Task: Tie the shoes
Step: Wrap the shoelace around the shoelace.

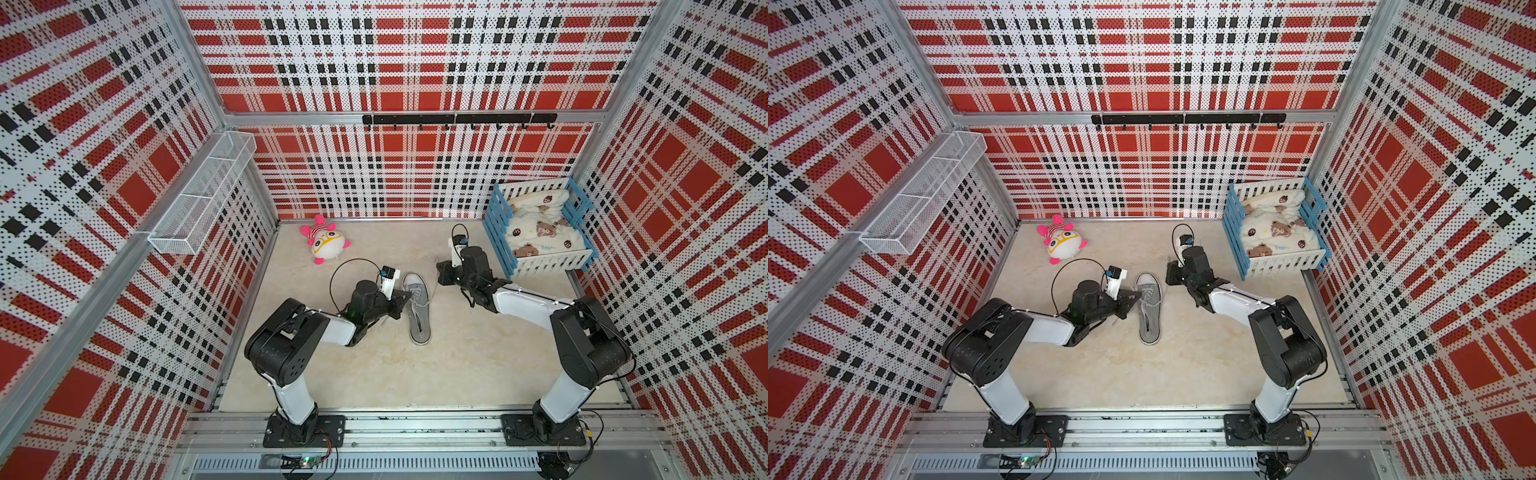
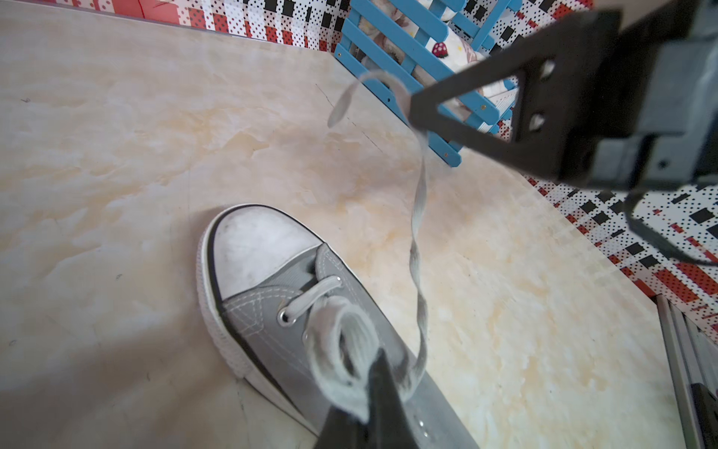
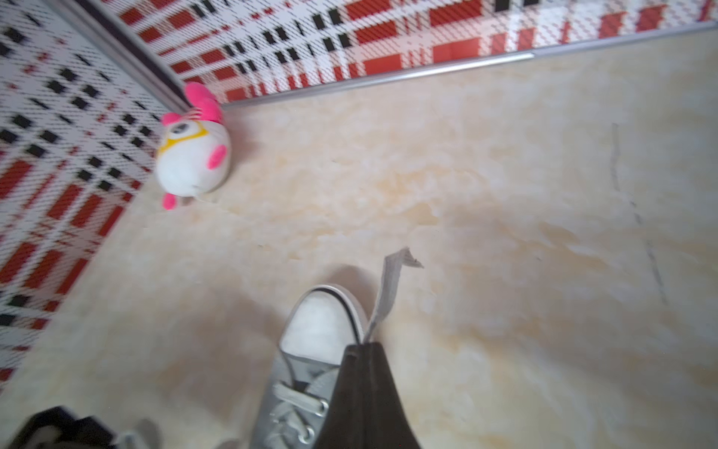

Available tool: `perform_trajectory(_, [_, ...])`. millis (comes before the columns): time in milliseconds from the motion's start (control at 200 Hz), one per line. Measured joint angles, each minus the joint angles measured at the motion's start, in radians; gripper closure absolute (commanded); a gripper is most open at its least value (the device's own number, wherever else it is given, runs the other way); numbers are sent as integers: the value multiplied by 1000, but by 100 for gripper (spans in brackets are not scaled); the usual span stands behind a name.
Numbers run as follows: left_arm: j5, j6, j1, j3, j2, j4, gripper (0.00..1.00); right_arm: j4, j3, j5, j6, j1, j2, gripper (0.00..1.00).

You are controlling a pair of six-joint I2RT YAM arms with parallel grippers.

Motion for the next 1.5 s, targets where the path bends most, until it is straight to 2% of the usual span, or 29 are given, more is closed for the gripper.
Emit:
perform_trajectory(246, [-10,25,-7,-9,0,0,100,2,161,-249,-13,26,77,100])
perform_trajectory(501, [-53,53,-29,-16,-2,0,100,-114,303,-449,-36,33,211,100])
perform_trajectory(732, [-80,63,-40,-25,-16,0,100,-240,381,-565,-76,39,296,100])
perform_trajectory(967, [-106,69,-48,-47,-31,1,100,-362,435,-595,-119,44,359,100])
perform_trajectory(1313, [-116,69,-51,-61,-32,5,100,-454,480,-565,-153,44,375,74])
perform_trajectory(1343, [-117,69,-51,-61,-32,5,100,-459,480,-562,-156,44,375,66])
perform_trajectory(1383, [-117,69,-51,-62,-32,6,100,-463,480,-560,-163,43,375,62])
perform_trajectory(1503, [-118,69,-51,-62,-32,7,100,-473,480,-557,-169,43,375,55])
